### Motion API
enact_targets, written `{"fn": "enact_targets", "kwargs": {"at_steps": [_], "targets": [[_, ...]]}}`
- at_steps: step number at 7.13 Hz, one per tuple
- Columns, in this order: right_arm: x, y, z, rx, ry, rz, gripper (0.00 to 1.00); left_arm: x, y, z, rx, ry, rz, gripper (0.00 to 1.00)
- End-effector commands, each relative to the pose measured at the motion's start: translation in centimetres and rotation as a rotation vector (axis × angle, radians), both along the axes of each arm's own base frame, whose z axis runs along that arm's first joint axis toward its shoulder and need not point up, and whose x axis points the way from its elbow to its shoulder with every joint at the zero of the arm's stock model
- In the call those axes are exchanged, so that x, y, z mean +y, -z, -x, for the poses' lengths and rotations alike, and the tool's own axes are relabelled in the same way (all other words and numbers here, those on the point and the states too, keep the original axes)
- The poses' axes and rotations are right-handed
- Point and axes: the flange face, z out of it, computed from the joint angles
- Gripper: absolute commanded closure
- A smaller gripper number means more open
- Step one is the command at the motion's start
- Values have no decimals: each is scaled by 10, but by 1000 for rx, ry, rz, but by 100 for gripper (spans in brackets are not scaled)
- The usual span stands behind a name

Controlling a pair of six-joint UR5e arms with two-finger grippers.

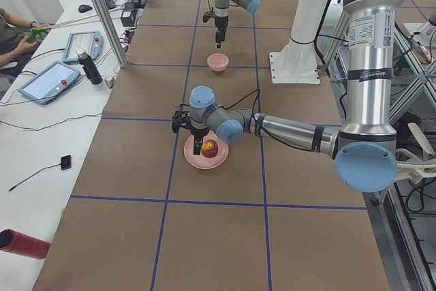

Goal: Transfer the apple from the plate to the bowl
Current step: 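Lower the left gripper onto the red apple on the plate while the right gripper withdraws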

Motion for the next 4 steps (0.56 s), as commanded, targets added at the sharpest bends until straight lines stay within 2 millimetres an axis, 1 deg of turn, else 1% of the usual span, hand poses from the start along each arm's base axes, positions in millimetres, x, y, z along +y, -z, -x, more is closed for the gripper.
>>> {"fn": "enact_targets", "kwargs": {"at_steps": [1,2,3,4], "targets": [[-1,-7,-1,10,0,3,0,13,-3,-35,-14,-44,10,2],[-2,-7,-1,9,0,3,0,18,-10,-43,-26,-63,17,2],[-1,-5,-2,5,1,2,0,20,-16,-42,-34,-68,25,2],[0,-8,-3,7,0,5,0,19,-25,-44,-44,-66,44,2]]}}
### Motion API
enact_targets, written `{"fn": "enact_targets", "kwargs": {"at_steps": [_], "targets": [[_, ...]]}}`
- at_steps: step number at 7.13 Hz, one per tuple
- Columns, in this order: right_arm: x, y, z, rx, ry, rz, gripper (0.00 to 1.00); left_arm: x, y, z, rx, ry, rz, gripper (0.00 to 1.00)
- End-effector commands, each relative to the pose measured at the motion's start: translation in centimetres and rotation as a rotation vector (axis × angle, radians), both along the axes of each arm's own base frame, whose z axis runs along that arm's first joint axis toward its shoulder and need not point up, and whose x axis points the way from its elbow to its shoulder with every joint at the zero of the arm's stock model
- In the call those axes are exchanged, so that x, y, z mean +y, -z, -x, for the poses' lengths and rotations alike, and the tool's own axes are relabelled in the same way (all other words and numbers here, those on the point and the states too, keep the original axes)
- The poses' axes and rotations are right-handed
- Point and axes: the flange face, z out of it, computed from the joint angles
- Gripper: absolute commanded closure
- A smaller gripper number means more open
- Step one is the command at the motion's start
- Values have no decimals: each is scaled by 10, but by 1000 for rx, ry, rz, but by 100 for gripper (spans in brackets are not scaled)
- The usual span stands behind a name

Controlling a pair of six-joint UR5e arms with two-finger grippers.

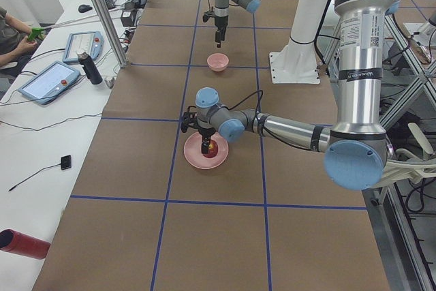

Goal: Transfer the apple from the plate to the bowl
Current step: 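Lower the left gripper onto the red apple on the plate while the right gripper withdraws, then lift the red apple with the left gripper and carry it over the bowl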

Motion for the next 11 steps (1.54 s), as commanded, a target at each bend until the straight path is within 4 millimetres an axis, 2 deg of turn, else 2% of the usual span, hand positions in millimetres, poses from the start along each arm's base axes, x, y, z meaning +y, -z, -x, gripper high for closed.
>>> {"fn": "enact_targets", "kwargs": {"at_steps": [1,2,3,4,5,6,7,8,9,10,11], "targets": [[1,-6,-1,6,0,4,0,0,-20,-4,-23,-5,35,2],[-2,-6,-6,4,-5,5,0,0,-18,-6,-17,-7,41,16],[-4,-14,-20,3,-9,17,0,2,-18,-16,-34,-18,75,81],[-17,-25,-56,-9,-14,31,0,-2,-2,-20,-41,-22,97,100],[-35,-50,-107,-14,23,9,0,-8,50,-33,1,-62,149,100],[-51,-97,-168,11,49,-17,0,-21,125,-44,14,-70,158,100],[-60,-150,-228,39,114,-77,0,-47,201,-67,30,-43,166,100],[-67,-196,-286,69,162,-146,0,-46,275,-108,71,-7,208,100],[-63,-233,-330,93,190,-182,0,-12,315,-177,77,-33,233,100],[-60,-257,-360,116,215,-221,0,-19,369,-222,82,17,200,100],[-62,-270,-365,124,227,-224,0,-22,407,-275,84,10,202,100]]}}
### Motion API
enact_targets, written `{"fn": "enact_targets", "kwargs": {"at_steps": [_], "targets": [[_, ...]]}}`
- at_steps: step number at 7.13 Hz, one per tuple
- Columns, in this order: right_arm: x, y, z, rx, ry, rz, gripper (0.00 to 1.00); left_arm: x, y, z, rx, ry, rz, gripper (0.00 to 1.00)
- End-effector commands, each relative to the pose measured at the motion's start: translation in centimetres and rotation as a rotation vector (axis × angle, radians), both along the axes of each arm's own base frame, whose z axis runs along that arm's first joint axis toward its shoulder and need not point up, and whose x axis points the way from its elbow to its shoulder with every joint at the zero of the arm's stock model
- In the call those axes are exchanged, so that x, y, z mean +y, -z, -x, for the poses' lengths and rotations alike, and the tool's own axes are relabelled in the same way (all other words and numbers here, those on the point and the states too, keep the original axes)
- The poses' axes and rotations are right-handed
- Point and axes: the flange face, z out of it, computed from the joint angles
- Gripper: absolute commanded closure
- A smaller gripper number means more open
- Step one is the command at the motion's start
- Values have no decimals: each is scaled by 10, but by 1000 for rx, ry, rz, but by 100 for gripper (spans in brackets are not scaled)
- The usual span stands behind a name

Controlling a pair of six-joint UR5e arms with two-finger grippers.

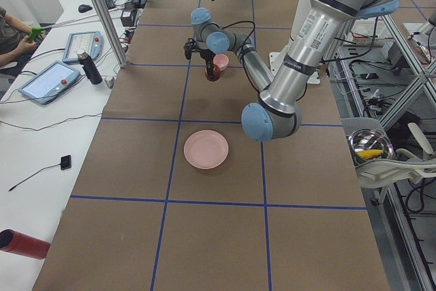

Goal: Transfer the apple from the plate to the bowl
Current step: 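Lift the red apple with the left gripper and carry it over the bowl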

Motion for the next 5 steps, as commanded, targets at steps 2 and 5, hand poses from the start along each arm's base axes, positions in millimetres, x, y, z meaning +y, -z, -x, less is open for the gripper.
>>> {"fn": "enact_targets", "kwargs": {"at_steps": [2,5], "targets": [[6,-42,-39,27,34,-38,0,-13,76,-109,7,23,-23,100],[3,-37,-39,8,36,-28,0,16,67,-142,-8,32,-41,100]]}}
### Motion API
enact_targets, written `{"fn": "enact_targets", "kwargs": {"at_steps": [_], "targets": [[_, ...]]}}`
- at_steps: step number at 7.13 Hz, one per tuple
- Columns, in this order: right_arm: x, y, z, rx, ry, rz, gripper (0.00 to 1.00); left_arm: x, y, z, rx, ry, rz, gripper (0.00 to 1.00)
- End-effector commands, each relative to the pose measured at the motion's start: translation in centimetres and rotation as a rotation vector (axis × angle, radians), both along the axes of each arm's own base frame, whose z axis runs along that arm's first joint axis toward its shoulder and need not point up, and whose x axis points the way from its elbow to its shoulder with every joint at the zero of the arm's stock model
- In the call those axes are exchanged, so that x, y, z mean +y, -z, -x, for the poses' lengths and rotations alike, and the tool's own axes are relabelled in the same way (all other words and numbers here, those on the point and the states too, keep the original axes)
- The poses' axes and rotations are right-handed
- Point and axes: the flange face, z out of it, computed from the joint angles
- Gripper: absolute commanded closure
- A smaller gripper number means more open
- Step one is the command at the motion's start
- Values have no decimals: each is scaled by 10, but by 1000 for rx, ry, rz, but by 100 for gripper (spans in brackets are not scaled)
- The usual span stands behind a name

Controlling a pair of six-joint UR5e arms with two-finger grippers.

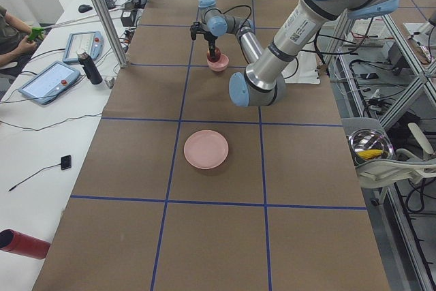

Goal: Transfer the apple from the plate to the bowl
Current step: 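Lower the apple into the pink bowl and open the left gripper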

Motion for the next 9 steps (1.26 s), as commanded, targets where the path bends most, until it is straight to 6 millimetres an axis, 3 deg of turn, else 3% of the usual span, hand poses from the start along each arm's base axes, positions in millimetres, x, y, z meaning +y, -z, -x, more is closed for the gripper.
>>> {"fn": "enact_targets", "kwargs": {"at_steps": [1,2,3,4,5,7,9], "targets": [[-1,0,0,-4,3,3,0,10,-7,-14,-15,1,2,55],[0,-1,0,-5,4,7,0,9,-8,-14,-14,1,3,43],[0,-2,-1,-6,3,9,0,8,-9,-16,-1,1,-5,36],[-1,-3,-1,-4,3,10,0,8,-13,-17,14,2,-14,15],[-1,-4,-1,-4,1,10,0,8,-18,-18,11,1,-11,3],[-2,-5,-3,-3,-2,12,0,7,-21,-17,2,26,-11,2],[-2,-6,-6,-4,-9,11,0,20,-10,12,44,31,-30,2]]}}
